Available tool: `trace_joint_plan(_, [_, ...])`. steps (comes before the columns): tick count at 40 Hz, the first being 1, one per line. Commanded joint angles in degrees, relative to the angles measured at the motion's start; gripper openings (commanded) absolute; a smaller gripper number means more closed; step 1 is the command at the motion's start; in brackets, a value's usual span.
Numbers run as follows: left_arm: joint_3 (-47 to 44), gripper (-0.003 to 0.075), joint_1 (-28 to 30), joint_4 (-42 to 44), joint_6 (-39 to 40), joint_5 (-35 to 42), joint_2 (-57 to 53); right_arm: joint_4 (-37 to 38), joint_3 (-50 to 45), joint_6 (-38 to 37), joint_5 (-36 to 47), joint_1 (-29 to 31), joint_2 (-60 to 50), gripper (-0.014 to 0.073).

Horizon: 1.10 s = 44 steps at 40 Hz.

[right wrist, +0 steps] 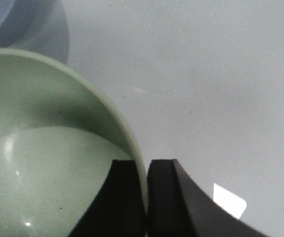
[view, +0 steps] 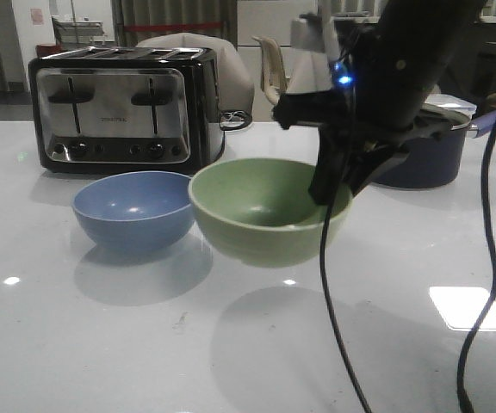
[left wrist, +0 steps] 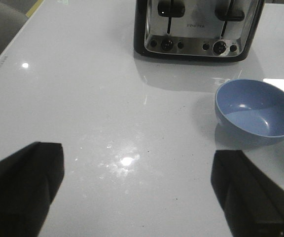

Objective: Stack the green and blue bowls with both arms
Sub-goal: 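Carry the green bowl with the right gripper beside the blue bowl and set it down, then open the right gripper and lift it away from the green bowl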

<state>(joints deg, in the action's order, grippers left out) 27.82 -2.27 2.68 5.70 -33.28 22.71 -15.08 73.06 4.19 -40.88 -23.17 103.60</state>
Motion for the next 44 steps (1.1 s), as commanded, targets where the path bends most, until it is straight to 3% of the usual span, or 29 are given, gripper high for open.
trace_joint_plan(1, [1.6, 0.0656, 0.0, 0.3, 0.3, 4.9, 0.7, -1.8, 1.7, 0.8, 2.8, -0.5, -0.3, 0.0034])
trace_joint_plan(6, [1.6, 0.0656, 0.0, 0.3, 0.3, 4.8, 0.7, -1.9, 1.7, 0.9, 2.8, -0.7, 1.8, 0.0069])
trace_joint_plan(13, [1.6, 0.0656, 0.0, 0.3, 0.3, 4.8, 0.7, -1.9, 1.7, 1.8, 2.8, -0.7, 2.9, 0.031])
trace_joint_plan(17, [1.6, 0.0656, 0.0, 0.3, -1.2, 4.1, 0.7, -1.5, 1.9, 1.9, 3.3, -0.7, 2.5, 0.0384])
trace_joint_plan(29, [6.3, 0.0656, -5.7, 0.3, -4.4, -1.4, 6.3, -0.6, 0.8, 3.8, 4.0, -0.7, -7.6, 0.039])
trace_joint_plan(44, [16.3, 0.0656, -12.7, 0.3, -4.4, -4.2, 27.6, -0.6, -13.2, 7.2, 6.0, -0.7, -27.9, 0.039])
